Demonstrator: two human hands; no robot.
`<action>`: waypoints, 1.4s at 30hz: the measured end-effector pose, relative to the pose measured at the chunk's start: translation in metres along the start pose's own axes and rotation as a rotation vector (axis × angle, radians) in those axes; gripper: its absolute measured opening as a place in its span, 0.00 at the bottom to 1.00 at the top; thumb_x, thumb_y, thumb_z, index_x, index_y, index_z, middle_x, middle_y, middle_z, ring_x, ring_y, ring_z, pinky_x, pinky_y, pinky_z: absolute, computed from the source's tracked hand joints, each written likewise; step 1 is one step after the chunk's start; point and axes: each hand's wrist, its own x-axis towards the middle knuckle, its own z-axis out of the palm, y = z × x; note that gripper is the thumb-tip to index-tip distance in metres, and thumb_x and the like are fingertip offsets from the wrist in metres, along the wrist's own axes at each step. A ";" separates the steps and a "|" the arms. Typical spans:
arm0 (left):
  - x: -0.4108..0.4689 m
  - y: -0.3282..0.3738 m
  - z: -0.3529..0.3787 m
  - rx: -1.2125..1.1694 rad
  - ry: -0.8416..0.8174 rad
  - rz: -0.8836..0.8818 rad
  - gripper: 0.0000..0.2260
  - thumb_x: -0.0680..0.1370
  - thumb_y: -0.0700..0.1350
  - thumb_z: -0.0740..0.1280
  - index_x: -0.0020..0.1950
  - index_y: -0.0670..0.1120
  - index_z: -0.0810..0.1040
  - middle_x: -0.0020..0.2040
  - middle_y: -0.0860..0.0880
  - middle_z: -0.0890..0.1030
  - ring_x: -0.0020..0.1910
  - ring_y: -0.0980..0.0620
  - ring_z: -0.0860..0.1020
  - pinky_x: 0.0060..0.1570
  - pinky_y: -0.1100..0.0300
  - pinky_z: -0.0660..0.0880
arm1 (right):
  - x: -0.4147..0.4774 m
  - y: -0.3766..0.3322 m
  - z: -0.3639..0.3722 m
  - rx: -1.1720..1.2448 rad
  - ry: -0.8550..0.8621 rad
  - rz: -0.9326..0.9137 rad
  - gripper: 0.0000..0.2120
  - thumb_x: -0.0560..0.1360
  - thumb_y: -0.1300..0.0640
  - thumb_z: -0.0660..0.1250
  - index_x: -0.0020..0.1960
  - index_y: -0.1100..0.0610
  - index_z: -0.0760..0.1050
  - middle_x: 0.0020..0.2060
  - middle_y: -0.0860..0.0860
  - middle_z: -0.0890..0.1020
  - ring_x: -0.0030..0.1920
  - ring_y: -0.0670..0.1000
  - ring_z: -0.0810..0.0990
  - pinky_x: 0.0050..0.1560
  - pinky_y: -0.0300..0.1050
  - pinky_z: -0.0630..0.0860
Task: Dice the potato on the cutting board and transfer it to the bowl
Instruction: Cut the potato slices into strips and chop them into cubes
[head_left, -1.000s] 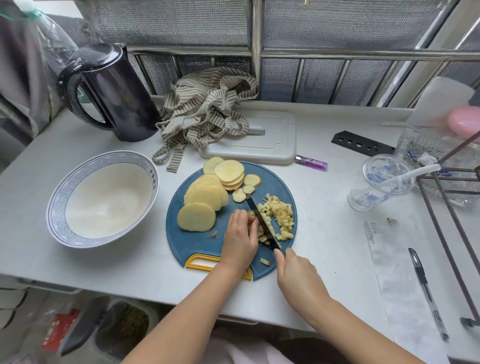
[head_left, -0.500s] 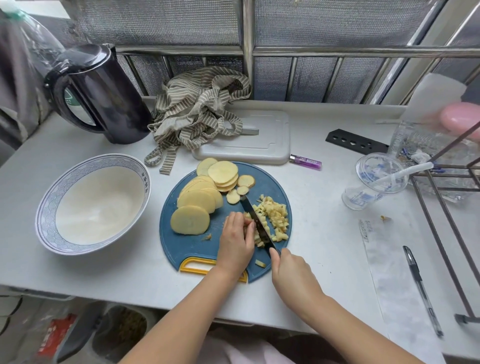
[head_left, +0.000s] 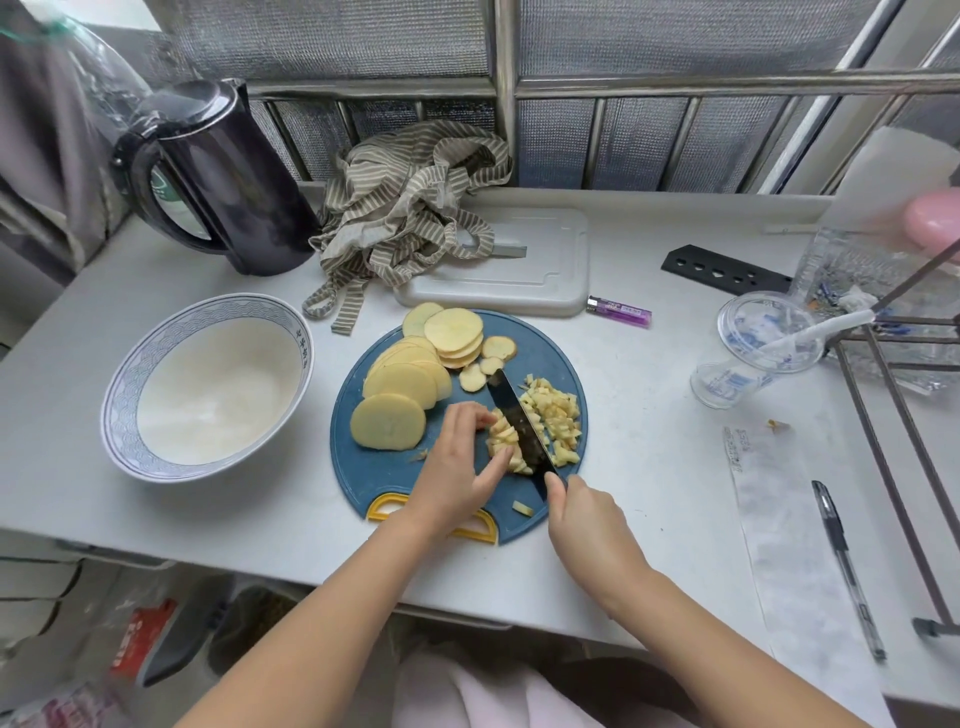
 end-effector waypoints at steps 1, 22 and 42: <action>-0.001 -0.001 -0.003 0.021 0.011 0.010 0.16 0.76 0.53 0.65 0.57 0.44 0.72 0.57 0.50 0.69 0.57 0.59 0.69 0.58 0.72 0.65 | 0.000 0.000 0.000 0.005 -0.003 -0.001 0.21 0.83 0.46 0.48 0.54 0.60 0.73 0.48 0.57 0.81 0.48 0.57 0.80 0.46 0.48 0.75; -0.016 0.006 0.020 0.389 0.144 0.201 0.11 0.66 0.50 0.78 0.40 0.48 0.80 0.50 0.51 0.71 0.52 0.50 0.68 0.49 0.60 0.58 | 0.004 0.010 -0.001 0.019 -0.047 -0.031 0.21 0.83 0.45 0.48 0.55 0.60 0.73 0.50 0.58 0.81 0.52 0.59 0.79 0.49 0.49 0.74; -0.010 0.017 0.018 0.366 0.061 0.139 0.07 0.72 0.52 0.72 0.45 0.50 0.80 0.52 0.49 0.74 0.56 0.51 0.67 0.53 0.55 0.62 | 0.003 0.030 -0.027 0.176 -0.071 -0.099 0.19 0.82 0.43 0.50 0.40 0.51 0.70 0.36 0.48 0.76 0.38 0.47 0.75 0.33 0.38 0.65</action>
